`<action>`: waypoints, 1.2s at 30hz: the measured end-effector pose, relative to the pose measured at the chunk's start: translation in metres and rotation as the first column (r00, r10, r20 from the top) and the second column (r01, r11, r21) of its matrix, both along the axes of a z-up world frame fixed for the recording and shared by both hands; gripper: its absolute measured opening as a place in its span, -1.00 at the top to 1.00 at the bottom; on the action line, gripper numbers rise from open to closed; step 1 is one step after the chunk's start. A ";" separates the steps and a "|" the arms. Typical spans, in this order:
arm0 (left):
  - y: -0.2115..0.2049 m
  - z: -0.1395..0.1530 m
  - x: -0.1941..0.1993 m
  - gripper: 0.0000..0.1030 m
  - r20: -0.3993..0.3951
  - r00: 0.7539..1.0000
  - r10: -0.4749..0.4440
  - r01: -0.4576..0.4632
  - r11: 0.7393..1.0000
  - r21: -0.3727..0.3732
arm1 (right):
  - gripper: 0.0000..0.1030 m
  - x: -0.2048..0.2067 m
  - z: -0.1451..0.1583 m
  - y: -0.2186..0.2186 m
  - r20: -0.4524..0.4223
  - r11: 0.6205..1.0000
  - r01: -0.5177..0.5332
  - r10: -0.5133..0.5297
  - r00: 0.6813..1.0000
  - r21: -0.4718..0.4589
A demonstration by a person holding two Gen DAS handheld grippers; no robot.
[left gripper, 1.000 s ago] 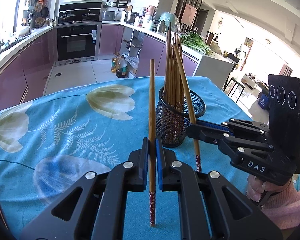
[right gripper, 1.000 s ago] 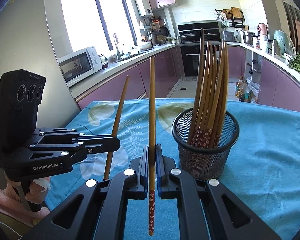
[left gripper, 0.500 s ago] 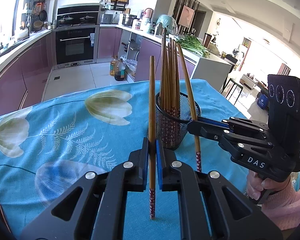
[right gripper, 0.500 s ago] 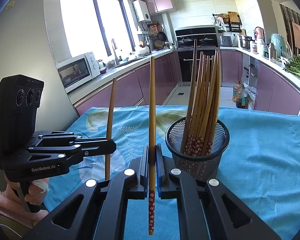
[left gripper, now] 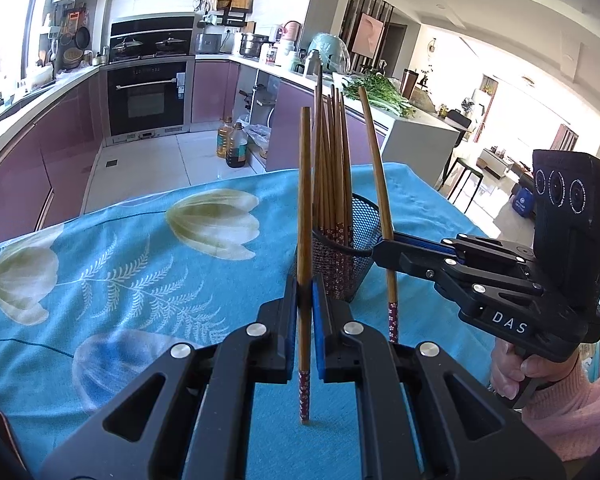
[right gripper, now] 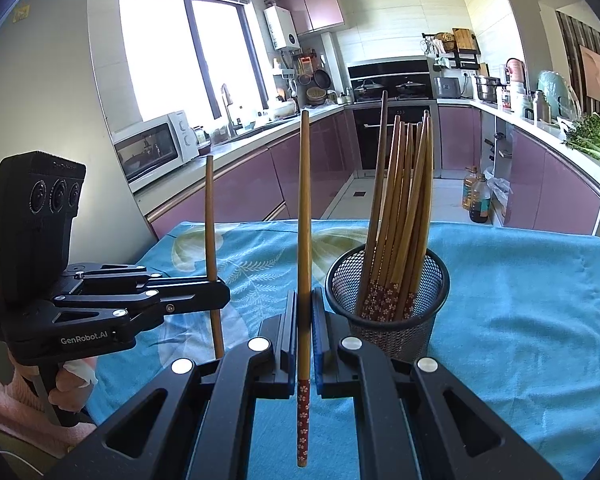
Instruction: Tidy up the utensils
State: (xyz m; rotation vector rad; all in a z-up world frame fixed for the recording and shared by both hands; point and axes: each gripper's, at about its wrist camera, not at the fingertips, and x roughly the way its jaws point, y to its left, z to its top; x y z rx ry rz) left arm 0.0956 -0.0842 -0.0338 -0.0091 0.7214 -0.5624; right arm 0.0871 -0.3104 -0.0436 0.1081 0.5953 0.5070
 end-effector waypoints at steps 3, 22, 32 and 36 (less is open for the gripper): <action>-0.001 0.002 0.000 0.85 0.004 1.000 -0.002 0.002 1.000 0.000 | 0.89 0.000 0.001 -0.002 0.003 1.000 0.003 -0.003 1.000 0.002; -0.004 0.008 0.002 0.85 0.026 1.000 -0.007 0.006 1.000 0.004 | 0.89 -0.001 0.007 -0.003 0.023 1.000 0.010 -0.011 1.000 0.007; -0.006 0.017 0.000 0.85 0.032 0.999 -0.030 0.031 0.999 -0.018 | 0.89 0.000 0.013 -0.006 0.044 1.000 0.018 -0.019 0.999 0.012; -0.008 0.021 -0.001 0.85 0.045 0.998 -0.040 0.041 0.999 -0.021 | 0.89 0.001 0.015 -0.008 0.051 1.000 0.024 -0.025 0.998 0.013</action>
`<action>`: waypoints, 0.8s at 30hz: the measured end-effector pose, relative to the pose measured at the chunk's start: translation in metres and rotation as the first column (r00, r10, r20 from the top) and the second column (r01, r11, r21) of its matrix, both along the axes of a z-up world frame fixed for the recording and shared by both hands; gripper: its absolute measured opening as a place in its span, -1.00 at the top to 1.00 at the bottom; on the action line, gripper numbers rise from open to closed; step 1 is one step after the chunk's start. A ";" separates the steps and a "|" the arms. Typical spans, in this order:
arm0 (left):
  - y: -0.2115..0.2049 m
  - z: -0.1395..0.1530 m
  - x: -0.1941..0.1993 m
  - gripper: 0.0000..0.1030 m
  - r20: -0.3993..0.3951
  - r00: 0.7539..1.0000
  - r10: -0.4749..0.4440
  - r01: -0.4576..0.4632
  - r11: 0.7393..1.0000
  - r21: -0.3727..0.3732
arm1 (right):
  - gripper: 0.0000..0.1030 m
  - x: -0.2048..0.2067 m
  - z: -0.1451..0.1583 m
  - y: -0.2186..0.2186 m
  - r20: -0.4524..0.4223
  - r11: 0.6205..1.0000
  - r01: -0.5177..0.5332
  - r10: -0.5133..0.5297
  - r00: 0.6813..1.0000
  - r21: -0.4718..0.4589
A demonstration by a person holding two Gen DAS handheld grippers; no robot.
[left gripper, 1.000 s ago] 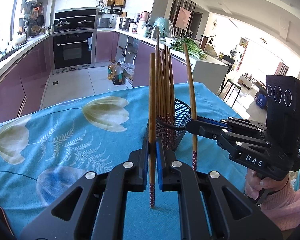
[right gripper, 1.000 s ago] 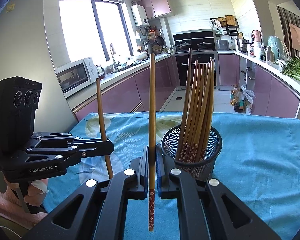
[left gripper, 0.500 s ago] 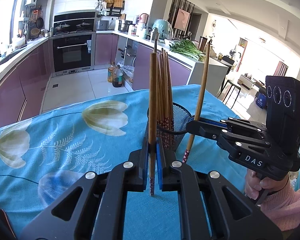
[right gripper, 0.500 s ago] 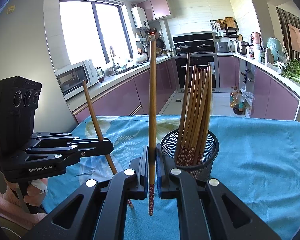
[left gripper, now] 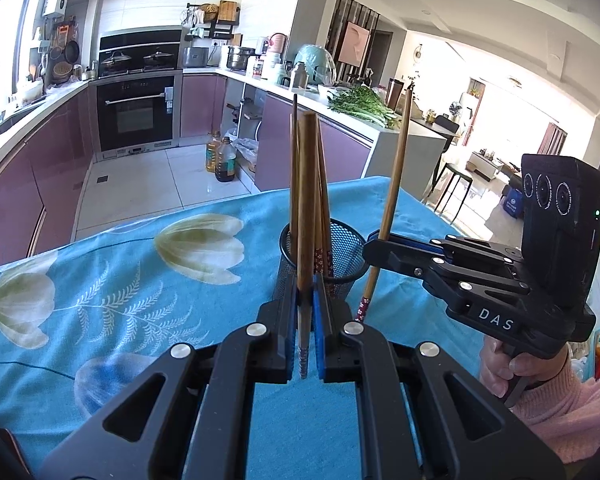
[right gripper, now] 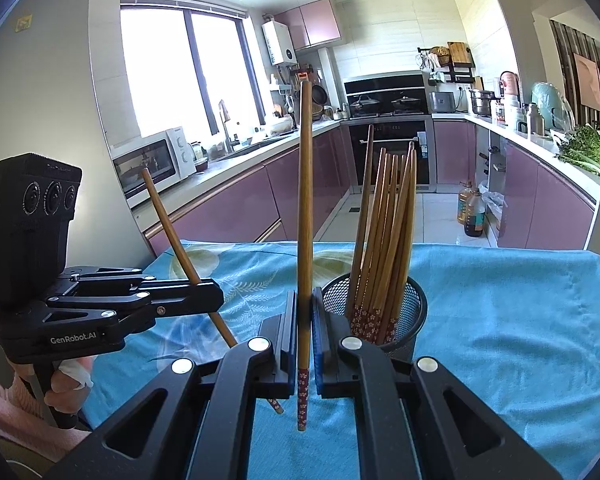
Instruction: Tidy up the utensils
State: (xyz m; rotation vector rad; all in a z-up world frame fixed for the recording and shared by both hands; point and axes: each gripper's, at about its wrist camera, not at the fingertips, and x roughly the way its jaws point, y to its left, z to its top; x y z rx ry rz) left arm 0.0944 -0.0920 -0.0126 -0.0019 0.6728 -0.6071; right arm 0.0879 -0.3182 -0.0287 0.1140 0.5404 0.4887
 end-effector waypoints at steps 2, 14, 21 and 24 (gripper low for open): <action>0.000 0.001 0.001 0.85 0.002 1.000 -0.006 0.006 1.000 -0.005 | 0.89 0.000 0.001 -0.001 0.002 1.000 0.000 0.000 1.000 0.003; -0.005 0.012 0.001 0.85 0.036 0.999 -0.013 0.013 1.000 0.001 | 0.89 0.000 0.008 -0.002 0.031 1.000 -0.002 0.002 1.000 0.002; -0.010 0.022 0.000 0.85 0.061 0.998 -0.020 0.019 1.000 0.006 | 0.89 0.000 0.012 -0.005 0.044 1.000 -0.001 0.001 0.999 0.001; -0.010 0.027 0.000 0.85 0.072 0.997 -0.021 0.020 1.000 0.006 | 0.89 -0.002 0.014 -0.004 0.054 1.000 -0.001 0.001 0.999 -0.001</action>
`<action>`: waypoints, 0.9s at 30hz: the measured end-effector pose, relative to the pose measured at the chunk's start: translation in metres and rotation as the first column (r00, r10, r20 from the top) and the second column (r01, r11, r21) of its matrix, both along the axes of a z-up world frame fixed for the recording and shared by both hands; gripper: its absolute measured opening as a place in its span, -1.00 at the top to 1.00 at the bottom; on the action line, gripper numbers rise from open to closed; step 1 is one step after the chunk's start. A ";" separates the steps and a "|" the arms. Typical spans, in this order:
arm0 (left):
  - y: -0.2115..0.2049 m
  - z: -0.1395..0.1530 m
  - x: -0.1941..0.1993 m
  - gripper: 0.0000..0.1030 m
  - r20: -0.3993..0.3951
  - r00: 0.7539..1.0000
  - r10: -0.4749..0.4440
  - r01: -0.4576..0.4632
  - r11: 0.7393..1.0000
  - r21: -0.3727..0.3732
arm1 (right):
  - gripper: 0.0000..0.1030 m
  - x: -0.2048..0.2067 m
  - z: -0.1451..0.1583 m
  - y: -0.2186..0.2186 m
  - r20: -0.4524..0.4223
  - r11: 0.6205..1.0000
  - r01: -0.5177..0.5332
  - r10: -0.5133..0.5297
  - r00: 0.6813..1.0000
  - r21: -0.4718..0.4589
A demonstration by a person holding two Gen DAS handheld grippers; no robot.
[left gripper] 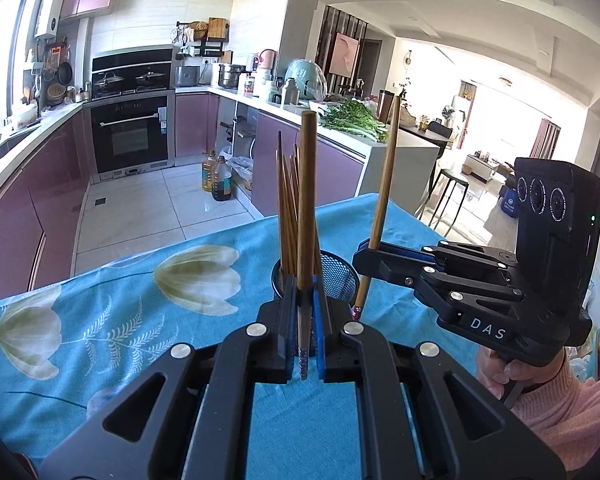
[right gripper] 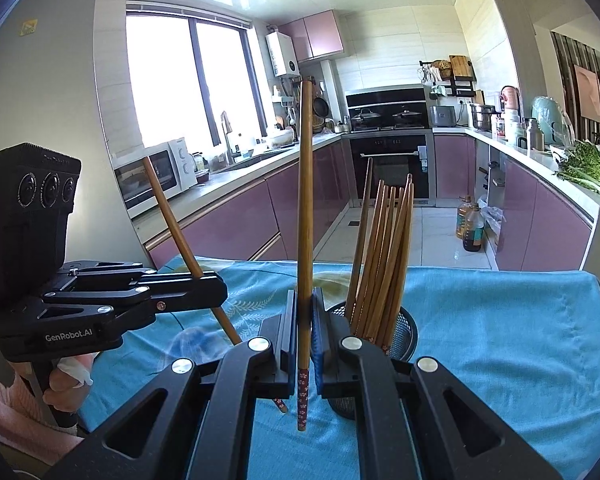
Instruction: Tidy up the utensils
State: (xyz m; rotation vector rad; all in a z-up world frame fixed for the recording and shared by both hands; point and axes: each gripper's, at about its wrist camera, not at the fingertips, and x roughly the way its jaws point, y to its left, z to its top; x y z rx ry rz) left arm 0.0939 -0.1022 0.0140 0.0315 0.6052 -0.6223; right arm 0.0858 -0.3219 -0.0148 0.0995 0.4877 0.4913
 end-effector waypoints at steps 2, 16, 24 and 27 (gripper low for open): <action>0.000 0.003 0.001 0.85 0.008 1.000 -0.001 0.001 1.000 -0.002 | 0.89 -0.001 0.002 0.000 0.008 1.000 0.000 0.000 1.000 -0.003; 0.000 0.033 -0.004 0.85 0.083 0.997 -0.010 0.013 0.999 -0.039 | 0.89 0.002 0.021 -0.002 0.057 1.000 0.010 -0.009 0.998 -0.005; -0.001 0.028 -0.009 0.85 0.075 0.997 -0.016 0.019 0.999 -0.046 | 0.89 0.006 0.016 -0.004 0.041 1.000 0.002 -0.002 0.999 -0.002; 0.005 0.017 0.001 0.85 0.020 1.000 -0.007 0.008 0.998 -0.059 | 0.89 0.006 0.012 -0.005 0.029 1.000 0.002 -0.002 1.000 -0.001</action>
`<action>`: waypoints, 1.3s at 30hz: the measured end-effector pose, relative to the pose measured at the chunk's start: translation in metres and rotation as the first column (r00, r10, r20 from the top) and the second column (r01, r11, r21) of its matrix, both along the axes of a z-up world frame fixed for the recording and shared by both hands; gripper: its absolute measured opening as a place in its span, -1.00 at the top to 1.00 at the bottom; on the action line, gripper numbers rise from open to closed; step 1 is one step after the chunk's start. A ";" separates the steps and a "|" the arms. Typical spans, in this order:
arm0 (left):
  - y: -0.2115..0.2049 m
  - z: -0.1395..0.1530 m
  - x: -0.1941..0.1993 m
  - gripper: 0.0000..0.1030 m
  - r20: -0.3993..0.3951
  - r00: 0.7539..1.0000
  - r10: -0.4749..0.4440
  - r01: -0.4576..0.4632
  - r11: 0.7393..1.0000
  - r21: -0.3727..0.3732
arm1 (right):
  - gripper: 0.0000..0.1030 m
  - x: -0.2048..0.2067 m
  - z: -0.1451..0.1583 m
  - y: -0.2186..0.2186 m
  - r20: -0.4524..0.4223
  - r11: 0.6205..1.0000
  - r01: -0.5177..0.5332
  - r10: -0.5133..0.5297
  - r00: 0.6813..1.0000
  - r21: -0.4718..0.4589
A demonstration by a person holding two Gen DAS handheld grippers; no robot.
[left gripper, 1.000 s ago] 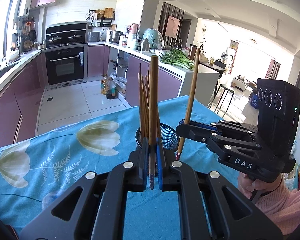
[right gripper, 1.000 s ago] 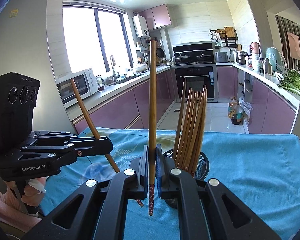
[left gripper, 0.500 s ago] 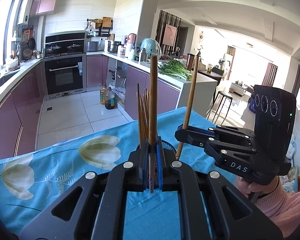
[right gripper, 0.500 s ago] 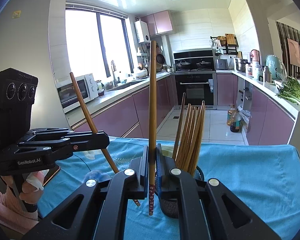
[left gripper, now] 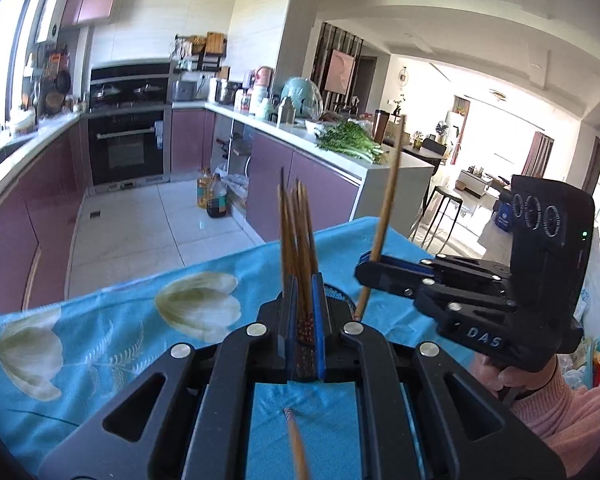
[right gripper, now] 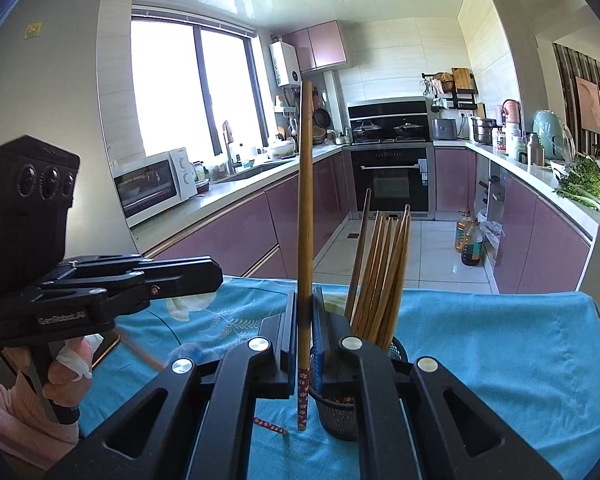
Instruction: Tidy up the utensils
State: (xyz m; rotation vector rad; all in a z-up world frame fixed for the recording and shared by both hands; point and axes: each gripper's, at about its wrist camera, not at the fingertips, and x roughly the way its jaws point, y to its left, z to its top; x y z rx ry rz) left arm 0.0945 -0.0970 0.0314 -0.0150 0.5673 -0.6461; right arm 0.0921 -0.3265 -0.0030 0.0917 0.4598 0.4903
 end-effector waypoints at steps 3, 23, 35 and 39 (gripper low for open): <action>0.004 -0.013 0.007 0.85 -0.040 0.999 0.017 -0.017 1.000 0.007 | 0.89 0.003 -0.002 -0.002 -0.013 1.000 0.003 -0.003 1.000 0.003; 0.016 -0.058 0.023 0.84 -0.144 0.988 0.056 -0.043 0.995 0.089 | 0.89 0.008 0.004 -0.006 -0.005 0.999 0.030 -0.030 1.000 -0.013; 0.019 -0.066 0.019 0.84 -0.159 0.987 0.036 -0.023 0.996 0.081 | 0.89 0.014 0.026 -0.014 0.070 0.997 0.075 -0.074 0.995 -0.002; 0.018 -0.068 0.018 0.85 -0.164 0.986 0.034 -0.021 0.996 0.081 | 0.89 0.021 0.032 -0.016 0.094 0.995 0.097 -0.098 0.991 0.010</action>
